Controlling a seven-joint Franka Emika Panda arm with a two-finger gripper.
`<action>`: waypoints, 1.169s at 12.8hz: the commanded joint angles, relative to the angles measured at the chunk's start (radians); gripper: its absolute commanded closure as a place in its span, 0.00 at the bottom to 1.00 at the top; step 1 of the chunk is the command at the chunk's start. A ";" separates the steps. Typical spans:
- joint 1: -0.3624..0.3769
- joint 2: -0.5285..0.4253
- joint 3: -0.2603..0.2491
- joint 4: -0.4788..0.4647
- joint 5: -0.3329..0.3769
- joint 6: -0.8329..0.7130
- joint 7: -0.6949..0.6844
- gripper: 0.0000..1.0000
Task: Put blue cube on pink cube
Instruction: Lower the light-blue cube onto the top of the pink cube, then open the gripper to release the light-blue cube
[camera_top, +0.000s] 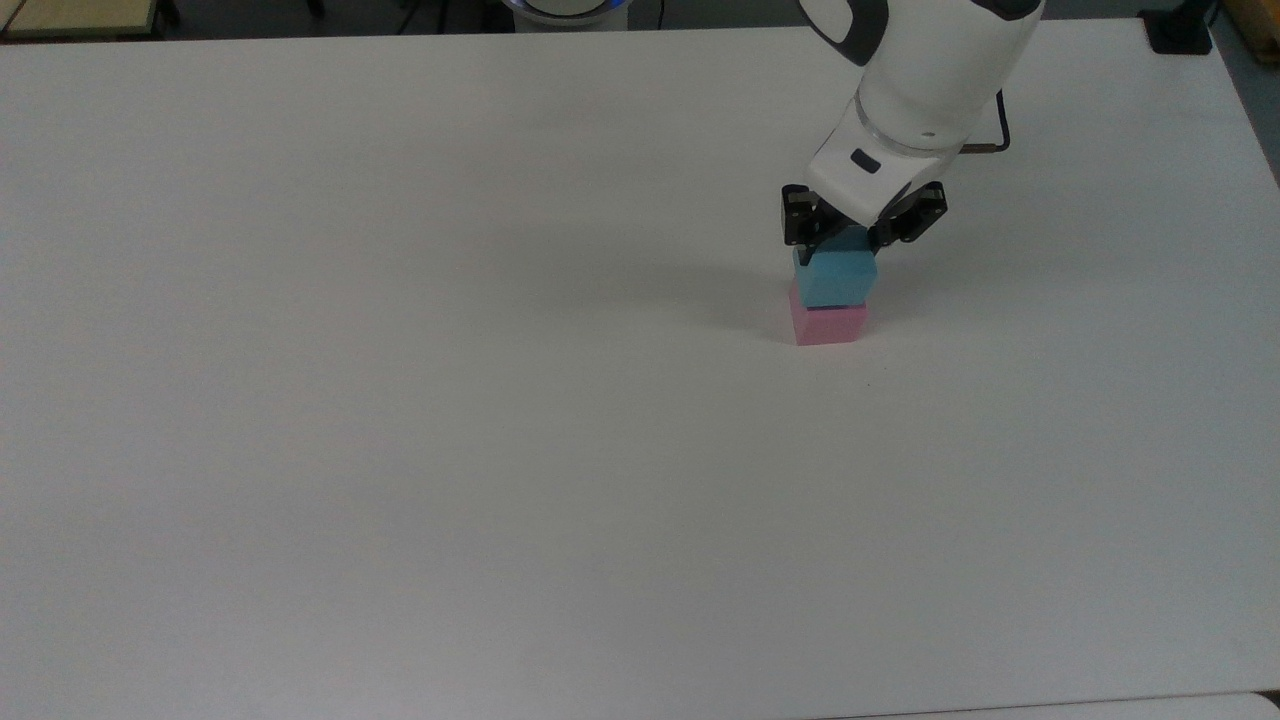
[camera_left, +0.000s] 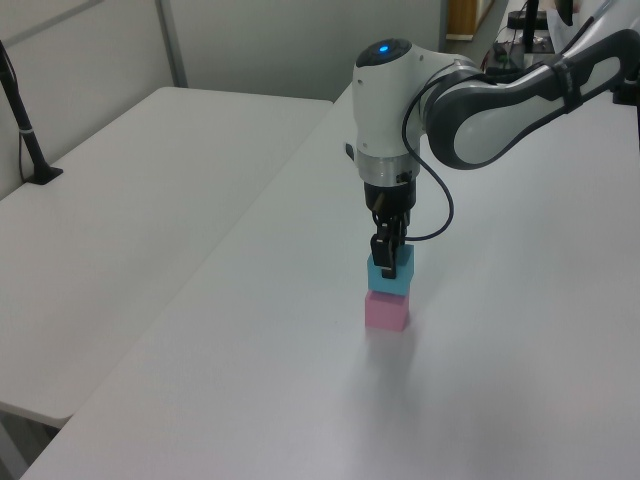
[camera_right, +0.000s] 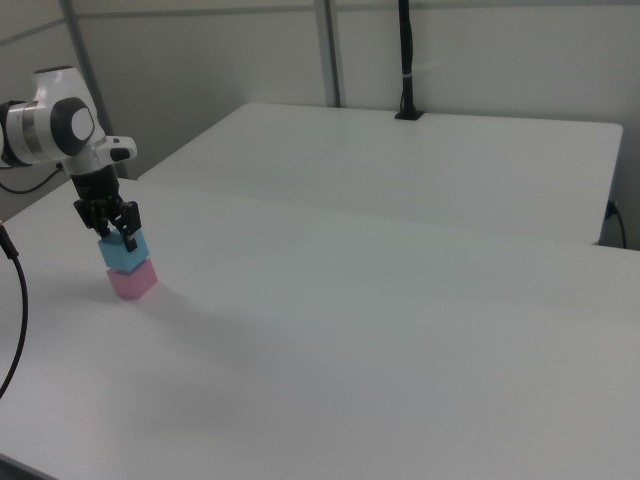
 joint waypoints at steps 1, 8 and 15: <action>0.007 -0.013 -0.008 -0.024 -0.023 0.045 0.021 0.61; 0.016 -0.007 -0.008 -0.025 -0.027 0.063 0.030 0.32; 0.024 0.007 -0.006 -0.022 -0.084 0.054 0.090 0.00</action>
